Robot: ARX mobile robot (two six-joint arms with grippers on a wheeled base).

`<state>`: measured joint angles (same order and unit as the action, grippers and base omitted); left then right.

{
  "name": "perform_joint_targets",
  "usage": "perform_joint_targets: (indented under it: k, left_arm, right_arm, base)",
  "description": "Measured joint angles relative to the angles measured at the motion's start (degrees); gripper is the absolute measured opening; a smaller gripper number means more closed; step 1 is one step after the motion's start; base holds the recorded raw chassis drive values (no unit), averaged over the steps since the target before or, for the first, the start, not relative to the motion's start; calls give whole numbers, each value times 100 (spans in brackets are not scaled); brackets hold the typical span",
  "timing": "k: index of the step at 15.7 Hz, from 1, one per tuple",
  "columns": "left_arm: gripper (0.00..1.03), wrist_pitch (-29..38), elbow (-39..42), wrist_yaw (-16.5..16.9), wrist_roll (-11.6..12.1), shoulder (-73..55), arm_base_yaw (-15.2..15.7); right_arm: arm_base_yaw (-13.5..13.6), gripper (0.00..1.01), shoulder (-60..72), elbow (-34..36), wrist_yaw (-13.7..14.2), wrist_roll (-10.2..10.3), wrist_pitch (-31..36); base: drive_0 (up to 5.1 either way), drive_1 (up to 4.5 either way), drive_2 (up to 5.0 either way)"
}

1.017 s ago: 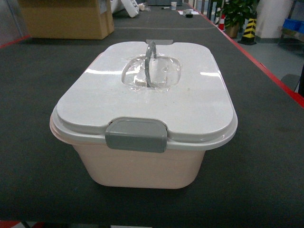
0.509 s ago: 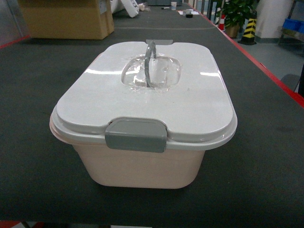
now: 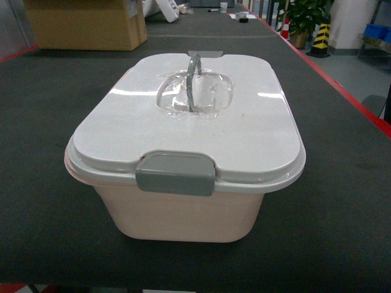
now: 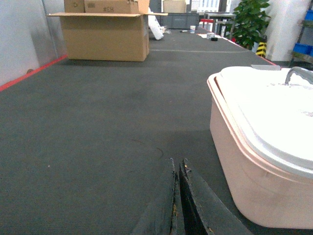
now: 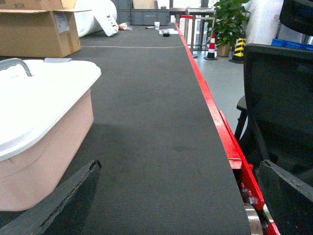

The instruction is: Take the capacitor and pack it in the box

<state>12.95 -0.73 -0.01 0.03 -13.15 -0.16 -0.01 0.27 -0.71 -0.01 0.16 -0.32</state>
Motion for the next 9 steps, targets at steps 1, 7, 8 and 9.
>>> perform_joint_targets:
  k: [1,7,8,9]
  left_arm:
    - [2,-105,0,-2,0,122,0]
    - [2,-1381,-7,2,2,1252,0]
    - [2,-1338,-7,2,2,1255,0]
    - [9,-1309,-4,-2,0,1255,0]
  right_arm:
    - [0,98,0,0,2,0,0]
    - [0,98,0,0,2,-2,11]
    - [0,98,0,0,0,-2,7]
    - [0,98,0,0,-2,0,0]
  base:
    - [0,0,0]
    - [0,0,0]
    - [0,0,0]
    - [0,0,0]
